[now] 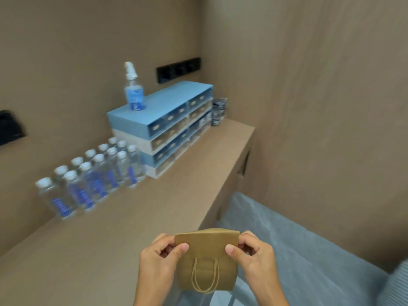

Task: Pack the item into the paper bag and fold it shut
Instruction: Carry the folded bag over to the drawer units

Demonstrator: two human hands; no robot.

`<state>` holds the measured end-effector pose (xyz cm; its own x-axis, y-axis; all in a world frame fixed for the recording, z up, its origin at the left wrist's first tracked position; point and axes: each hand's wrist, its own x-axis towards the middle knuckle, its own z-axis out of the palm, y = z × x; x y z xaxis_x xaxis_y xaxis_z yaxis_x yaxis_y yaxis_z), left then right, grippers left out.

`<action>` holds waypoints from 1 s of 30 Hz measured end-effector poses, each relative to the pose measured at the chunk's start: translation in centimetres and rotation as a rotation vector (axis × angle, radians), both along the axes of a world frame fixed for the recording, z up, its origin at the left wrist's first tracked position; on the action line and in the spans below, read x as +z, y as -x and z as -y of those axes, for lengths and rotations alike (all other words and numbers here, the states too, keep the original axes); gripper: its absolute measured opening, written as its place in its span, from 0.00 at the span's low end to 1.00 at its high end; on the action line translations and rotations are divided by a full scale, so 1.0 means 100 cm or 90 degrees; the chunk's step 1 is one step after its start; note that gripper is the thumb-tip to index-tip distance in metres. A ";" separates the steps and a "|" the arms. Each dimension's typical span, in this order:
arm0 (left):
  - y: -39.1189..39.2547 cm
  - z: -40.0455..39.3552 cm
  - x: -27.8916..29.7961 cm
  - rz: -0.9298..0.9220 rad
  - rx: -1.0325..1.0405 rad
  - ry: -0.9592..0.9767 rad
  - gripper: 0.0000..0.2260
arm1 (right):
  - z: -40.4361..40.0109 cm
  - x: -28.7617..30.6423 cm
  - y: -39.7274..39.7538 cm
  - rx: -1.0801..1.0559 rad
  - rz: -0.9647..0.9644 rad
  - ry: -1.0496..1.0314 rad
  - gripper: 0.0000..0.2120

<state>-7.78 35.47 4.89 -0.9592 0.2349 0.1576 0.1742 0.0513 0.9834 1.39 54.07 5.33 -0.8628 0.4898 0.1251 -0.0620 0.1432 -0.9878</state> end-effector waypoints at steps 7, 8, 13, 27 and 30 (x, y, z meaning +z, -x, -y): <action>0.011 -0.160 0.006 -0.025 -0.154 -0.023 0.11 | -0.137 0.014 -0.030 -0.149 -0.015 -0.027 0.07; 0.014 -0.178 0.007 -0.026 -0.172 -0.024 0.12 | -0.152 0.016 -0.031 -0.167 -0.015 -0.030 0.08; 0.046 -0.264 0.009 -0.063 -0.241 -0.004 0.04 | -0.220 0.015 -0.018 -0.245 -0.001 -0.032 0.14; 0.226 -0.505 0.007 -0.061 -0.354 0.040 0.06 | -0.431 0.015 0.140 -0.381 0.000 -0.036 0.21; 0.261 -0.551 0.010 -0.061 -0.362 0.046 0.05 | -0.476 0.016 0.173 -0.390 -0.005 -0.039 0.21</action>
<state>-33.87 90.57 5.90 -0.6621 0.7218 0.2015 0.2813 -0.0098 0.9596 -15.93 101.67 6.92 -0.4263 0.8877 0.1742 0.0426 0.2121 -0.9763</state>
